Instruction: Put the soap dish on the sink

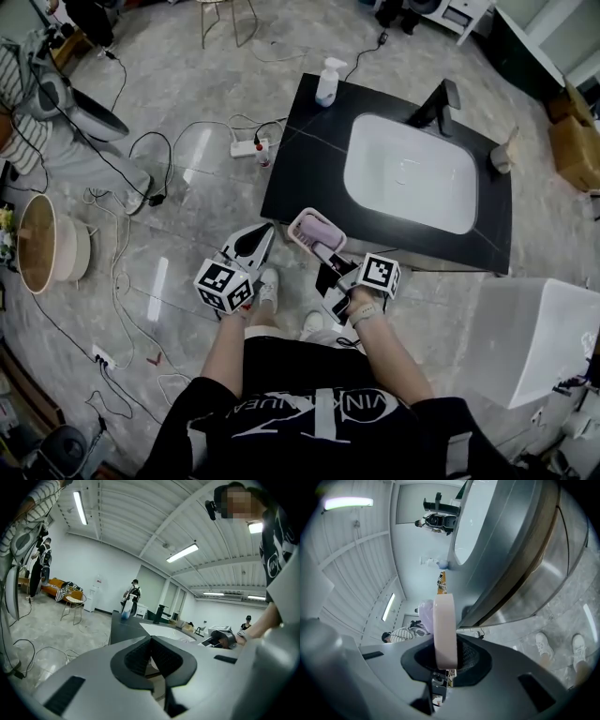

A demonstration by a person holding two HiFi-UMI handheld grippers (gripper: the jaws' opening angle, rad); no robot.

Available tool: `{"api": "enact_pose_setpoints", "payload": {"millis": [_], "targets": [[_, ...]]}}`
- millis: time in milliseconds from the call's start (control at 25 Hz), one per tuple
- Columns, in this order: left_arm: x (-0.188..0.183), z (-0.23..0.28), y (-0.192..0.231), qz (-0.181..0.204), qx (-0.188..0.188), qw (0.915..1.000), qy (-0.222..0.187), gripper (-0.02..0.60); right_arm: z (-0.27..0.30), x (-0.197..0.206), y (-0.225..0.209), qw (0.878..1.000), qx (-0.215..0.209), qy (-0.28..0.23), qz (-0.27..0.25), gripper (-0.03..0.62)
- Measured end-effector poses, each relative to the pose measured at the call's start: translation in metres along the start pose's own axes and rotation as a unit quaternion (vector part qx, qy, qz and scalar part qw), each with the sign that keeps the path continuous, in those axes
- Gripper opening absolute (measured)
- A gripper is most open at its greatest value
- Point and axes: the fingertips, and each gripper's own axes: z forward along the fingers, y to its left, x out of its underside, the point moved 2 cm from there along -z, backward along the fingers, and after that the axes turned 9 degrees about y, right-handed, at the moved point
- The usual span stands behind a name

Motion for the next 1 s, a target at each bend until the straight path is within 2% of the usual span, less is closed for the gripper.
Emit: {"api": "enact_pose_setpoints", "payload": {"millis": [200, 360, 480, 640, 880, 1000], "targets": [[0.009, 0.006, 0.011, -0.004, 0.009, 0.9998, 0.016, 0.015, 0.017, -0.007, -0.005, 1.000, 0.005, -0.012, 0.017, 0.055], [0.019, 0.012, 0.014, -0.007, 0.020, 0.9993, 0.032, 0.015, 0.033, -0.016, -0.006, 0.999, -0.018, -0.022, 0.022, 0.055], [0.025, 0.016, 0.015, -0.009, 0.030, 0.9987, 0.041, 0.015, 0.042, -0.017, -0.005, 0.999, -0.005, -0.030, 0.045, 0.055], [0.035, 0.023, 0.015, -0.014, 0.041, 0.9978, 0.050, 0.015, 0.050, -0.020, -0.006, 0.997, -0.016, -0.041, 0.064, 0.055], [0.052, 0.030, 0.006, -0.019, 0.061, 0.9957, 0.067, 0.015, 0.056, -0.021, -0.009, 0.996, -0.003, -0.048, 0.077, 0.055], [0.055, 0.033, 0.003, -0.022, 0.070, 0.9949, 0.069, 0.015, 0.058, -0.023, -0.009, 0.997, 0.011, -0.040, 0.064, 0.055]]}}
